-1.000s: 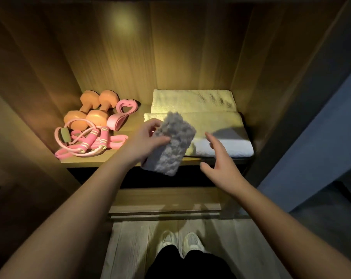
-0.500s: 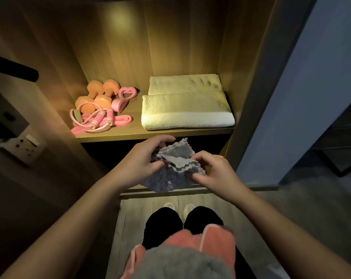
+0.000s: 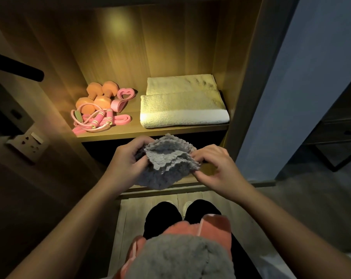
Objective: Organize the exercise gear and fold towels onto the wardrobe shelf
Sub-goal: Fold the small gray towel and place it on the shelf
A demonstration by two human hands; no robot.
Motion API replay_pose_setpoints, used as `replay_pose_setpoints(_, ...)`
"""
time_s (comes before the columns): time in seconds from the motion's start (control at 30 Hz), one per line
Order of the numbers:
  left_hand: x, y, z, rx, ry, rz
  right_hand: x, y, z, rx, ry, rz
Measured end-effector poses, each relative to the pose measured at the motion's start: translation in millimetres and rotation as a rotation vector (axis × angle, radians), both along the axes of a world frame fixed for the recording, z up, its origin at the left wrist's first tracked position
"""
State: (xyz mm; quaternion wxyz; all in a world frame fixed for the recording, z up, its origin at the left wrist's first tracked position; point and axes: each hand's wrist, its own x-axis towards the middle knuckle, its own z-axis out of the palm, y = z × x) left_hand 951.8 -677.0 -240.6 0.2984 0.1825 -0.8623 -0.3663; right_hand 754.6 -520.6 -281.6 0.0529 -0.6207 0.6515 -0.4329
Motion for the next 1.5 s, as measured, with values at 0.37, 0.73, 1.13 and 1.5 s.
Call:
replay_pose_setpoints(0.37,7,11,-16,-0.091,0.0,-0.006,2,-6,13,0.397,0.447,-0.065)
replay_pose_setpoints(0.73,0,8,-12,-0.325,-0.172,-0.026,7,-4,26,0.29,0.323,0.136)
replay_pose_setpoints(1.13,-9,5,8,-0.434,-0.223,-0.058,8,0,48,0.211,0.34,0.302)
replay_pose_setpoints(1.5,-22,-7,25,-0.255,-0.26,-0.19,-11,-17,39,0.653,-0.682,0.543)
